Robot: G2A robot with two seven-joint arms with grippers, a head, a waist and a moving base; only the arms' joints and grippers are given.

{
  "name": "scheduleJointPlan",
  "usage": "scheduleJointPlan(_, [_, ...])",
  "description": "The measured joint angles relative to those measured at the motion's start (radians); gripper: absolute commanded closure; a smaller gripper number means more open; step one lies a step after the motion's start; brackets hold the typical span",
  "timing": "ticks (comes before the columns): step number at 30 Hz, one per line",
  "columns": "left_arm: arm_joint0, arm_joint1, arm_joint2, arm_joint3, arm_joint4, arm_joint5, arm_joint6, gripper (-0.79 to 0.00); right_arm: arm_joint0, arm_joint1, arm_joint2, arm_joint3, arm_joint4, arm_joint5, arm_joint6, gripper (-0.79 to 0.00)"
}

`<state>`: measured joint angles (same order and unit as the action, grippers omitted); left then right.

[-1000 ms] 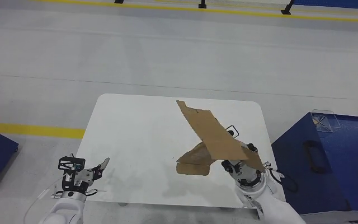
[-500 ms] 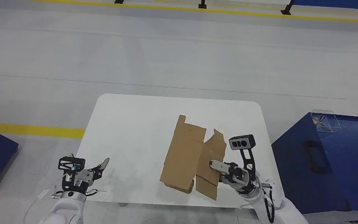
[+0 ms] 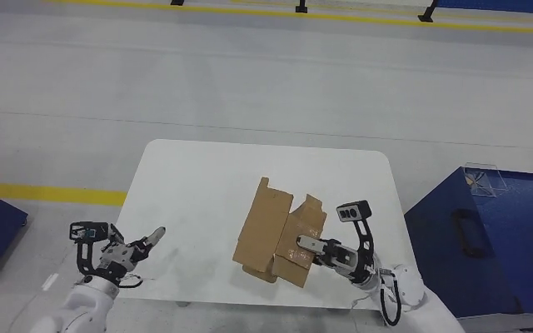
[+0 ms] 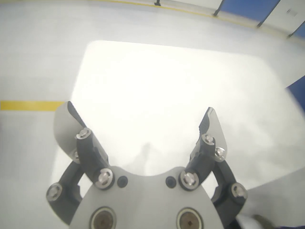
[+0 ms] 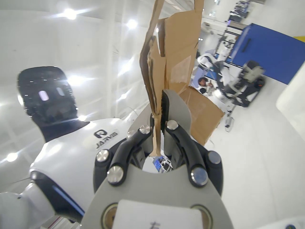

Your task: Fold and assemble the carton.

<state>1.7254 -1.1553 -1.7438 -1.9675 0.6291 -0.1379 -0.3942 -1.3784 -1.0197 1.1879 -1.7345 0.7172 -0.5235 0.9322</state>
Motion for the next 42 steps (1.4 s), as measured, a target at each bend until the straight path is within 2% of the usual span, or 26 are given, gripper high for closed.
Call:
scheduleJointPlan(2, [-0.021, 0.002, -0.027, -0.002, -0.274, 0.034, -0.149, -0.785, 0.005, -0.003, -0.018, 0.013, -0.034, 0.01, 0.006, 0.0])
scheduleJointPlan(3, [-0.043, 0.006, -0.039, 0.008, -0.447, 0.067, -0.268, -0.785, 0.009, -0.005, -0.031, 0.021, -0.045, 0.013, 0.011, 0.0])
scheduleJointPlan(6, [-0.109, 0.016, -0.042, 0.049, -0.77, 0.148, -0.531, -0.785, 0.025, -0.013, -0.071, 0.041, -0.061, 0.019, 0.043, 0.0])
scheduleJointPlan(9, [-0.162, 0.022, 0.001, 0.078, -0.932, 0.185, -0.707, -0.785, 0.049, -0.021, -0.113, 0.062, -0.077, 0.029, 0.075, 0.0])
scheduleJointPlan(14, [-0.191, 0.025, 0.08, 0.087, -1.022, 0.163, -0.847, -0.785, 0.083, -0.034, -0.168, 0.093, -0.093, 0.033, 0.104, 0.0])
scheduleJointPlan(16, [-0.193, 0.027, 0.114, 0.079, -1.017, 0.154, -0.876, -0.665, 0.094, -0.039, -0.184, 0.106, -0.093, 0.033, 0.11, 0.0])
scheduleJointPlan(17, [-0.193, 0.028, 0.127, 0.075, -1.009, 0.148, -0.882, -0.533, 0.099, -0.042, -0.191, 0.111, -0.096, 0.033, 0.113, 0.0])
scheduleJointPlan(18, [-0.193, 0.028, 0.143, 0.072, -1.0, 0.142, -0.884, -0.351, 0.104, -0.044, -0.2, 0.116, -0.099, 0.031, 0.116, 0.0])
scheduleJointPlan(20, [-0.194, 0.029, 0.164, 0.069, -0.991, 0.143, -0.88, -0.139, 0.108, -0.048, -0.211, 0.121, -0.102, 0.028, 0.116, 0.0])
scheduleJointPlan(22, [-0.201, 0.031, 0.183, 0.072, -0.99, 0.15, -0.879, 0.0, 0.111, -0.051, -0.219, 0.126, -0.101, 0.026, 0.114, 0.0])
scheduleJointPlan(32, [-0.231, 0.042, 0.191, 0.107, -1.061, 0.163, -0.915, 0.0, 0.107, -0.056, -0.208, 0.126, -0.082, 0.026, 0.11, 0.0])
scheduleJointPlan(33, [-0.232, 0.043, 0.191, 0.115, -1.082, 0.171, -0.919, 0.0, 0.107, -0.056, -0.207, 0.125, -0.081, 0.027, 0.112, -0.228])
scheduleJointPlan(34, [-0.235, 0.043, 0.193, 0.122, -1.102, 0.18, -0.925, 0.0, 0.107, -0.056, -0.207, 0.125, -0.08, 0.027, 0.112, -0.785])
scheduleJointPlan(42, [-0.241, 0.044, 0.194, 0.132, -1.128, 0.192, -0.937, 0.0, 0.107, -0.056, -0.208, 0.126, -0.081, 0.027, 0.112, -0.785])
